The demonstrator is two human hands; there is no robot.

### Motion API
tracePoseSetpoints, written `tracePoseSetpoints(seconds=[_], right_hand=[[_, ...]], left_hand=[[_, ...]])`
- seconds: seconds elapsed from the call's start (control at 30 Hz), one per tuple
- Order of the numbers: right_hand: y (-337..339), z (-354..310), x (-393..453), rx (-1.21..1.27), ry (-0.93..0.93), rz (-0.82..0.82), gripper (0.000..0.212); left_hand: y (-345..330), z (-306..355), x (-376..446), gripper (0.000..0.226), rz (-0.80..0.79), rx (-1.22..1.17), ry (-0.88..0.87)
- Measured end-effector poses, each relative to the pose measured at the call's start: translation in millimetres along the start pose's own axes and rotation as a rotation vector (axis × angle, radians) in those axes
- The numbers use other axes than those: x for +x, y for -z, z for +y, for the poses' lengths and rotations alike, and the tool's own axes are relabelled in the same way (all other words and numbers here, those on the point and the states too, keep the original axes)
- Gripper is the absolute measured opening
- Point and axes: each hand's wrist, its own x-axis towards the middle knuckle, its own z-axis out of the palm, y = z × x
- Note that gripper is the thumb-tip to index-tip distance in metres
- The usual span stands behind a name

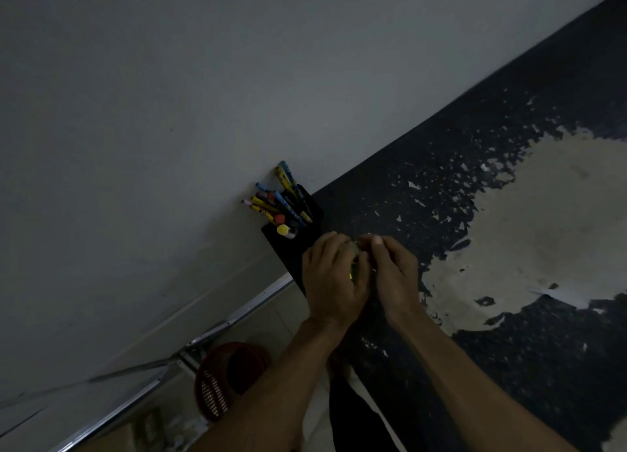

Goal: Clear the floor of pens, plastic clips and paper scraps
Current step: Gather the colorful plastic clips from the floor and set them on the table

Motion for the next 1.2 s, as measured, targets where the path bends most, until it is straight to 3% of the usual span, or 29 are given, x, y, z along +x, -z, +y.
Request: tracePoseSetpoints(seconds=[0.23, 0.47, 0.6, 0.7, 0.77, 0.93, 1.2], right_hand=[[1, 0, 0, -0.031, 0.007, -0.013, 0.027], [7, -5, -1, 0.048, -0.061, -0.106, 0.046], [13, -8, -1, 0.024, -0.080, -0.192, 0.029], [16, -10, 0, -0.188, 0.018, -0.290, 0.035], [15, -9, -2, -0.331, 0.099, -0.339, 0.045], [12, 1, -6, -0.368, 0.169, -0.313, 0.044], [7, -11, -10, -0.422, 0.097, -0.294, 0.043]], left_hand=[[10, 10, 5, 0.030, -0.096, -0.010, 0.096], [21, 16, 9, 0.074, -0.399, 0.258, 0.128], [37, 10, 11, 0.063, -0.428, -0.078, 0.107], [50, 4, 7, 0.055, -0.269, -0.307, 0.203], [56, -1, 0, 0.055, -0.217, -0.327, 0.289], [55, -11, -16, 0.058, -0.363, -0.327, 0.371], [59, -3, -17, 0.054, -0.371, -0.285, 0.452]])
